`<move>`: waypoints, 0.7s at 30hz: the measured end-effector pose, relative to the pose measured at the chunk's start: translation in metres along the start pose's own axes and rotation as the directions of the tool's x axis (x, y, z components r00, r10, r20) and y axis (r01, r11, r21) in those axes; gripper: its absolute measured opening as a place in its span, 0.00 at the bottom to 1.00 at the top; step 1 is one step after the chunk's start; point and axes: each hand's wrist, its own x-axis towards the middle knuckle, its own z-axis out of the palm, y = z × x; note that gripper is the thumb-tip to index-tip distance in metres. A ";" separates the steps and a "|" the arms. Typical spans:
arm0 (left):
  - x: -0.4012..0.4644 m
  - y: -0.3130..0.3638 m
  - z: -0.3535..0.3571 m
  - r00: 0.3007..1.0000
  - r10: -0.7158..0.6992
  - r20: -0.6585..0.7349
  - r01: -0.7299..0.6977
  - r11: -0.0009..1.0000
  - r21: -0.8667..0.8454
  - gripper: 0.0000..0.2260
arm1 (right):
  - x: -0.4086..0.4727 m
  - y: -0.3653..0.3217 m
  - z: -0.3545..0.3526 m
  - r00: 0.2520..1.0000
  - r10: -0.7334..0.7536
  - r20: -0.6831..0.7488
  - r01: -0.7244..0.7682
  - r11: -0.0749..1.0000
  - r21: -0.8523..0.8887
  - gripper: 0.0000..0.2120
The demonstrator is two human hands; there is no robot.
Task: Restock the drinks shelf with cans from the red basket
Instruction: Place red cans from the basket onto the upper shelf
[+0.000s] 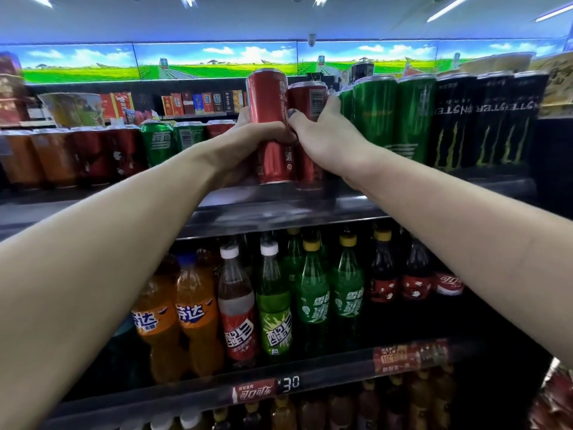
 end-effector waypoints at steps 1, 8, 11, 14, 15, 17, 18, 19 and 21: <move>0.000 0.000 0.000 1.000 -0.003 -0.009 0.003 1.000 0.005 0.44 | -0.003 0.001 0.000 1.000 -0.025 -0.007 0.025 0.999 -0.033 0.39; 0.002 -0.004 -0.001 0.993 0.085 -0.080 -0.070 0.983 0.171 0.37 | -0.009 0.004 -0.002 0.996 -0.074 -0.053 0.069 0.994 -0.089 0.37; 0.003 -0.004 0.000 0.993 0.094 -0.073 -0.074 0.968 0.238 0.38 | -0.009 0.007 -0.001 0.995 -0.059 -0.076 0.053 0.995 -0.085 0.38; -0.001 -0.004 0.004 0.996 0.081 -0.038 -0.064 0.938 0.340 0.35 | -0.014 0.008 -0.003 0.994 -0.073 -0.084 0.059 0.986 -0.157 0.38; -0.002 -0.003 0.005 0.998 0.066 -0.026 -0.050 0.920 0.388 0.36 | -0.017 0.008 -0.005 0.993 -0.082 -0.080 0.065 0.979 -0.191 0.39; -0.003 -0.001 0.005 0.999 0.039 -0.034 -0.019 0.889 0.457 0.42 | -0.024 0.010 -0.007 0.991 -0.122 -0.062 0.100 0.956 -0.277 0.42; -0.002 0.000 0.005 0.998 0.036 -0.051 -0.007 0.878 0.479 0.45 | -0.029 0.012 -0.007 0.987 -0.152 -0.052 0.126 0.934 -0.335 0.44; -0.002 0.000 0.005 0.997 0.040 -0.071 0.000 0.869 0.494 0.47 | -0.034 0.015 -0.006 0.981 -0.188 -0.045 0.154 0.903 -0.401 0.45; -0.001 0.001 0.004 0.993 0.050 -0.110 0.017 0.844 0.537 0.49 | -0.044 0.020 -0.003 0.959 -0.280 -0.045 0.215 0.820 -0.530 0.45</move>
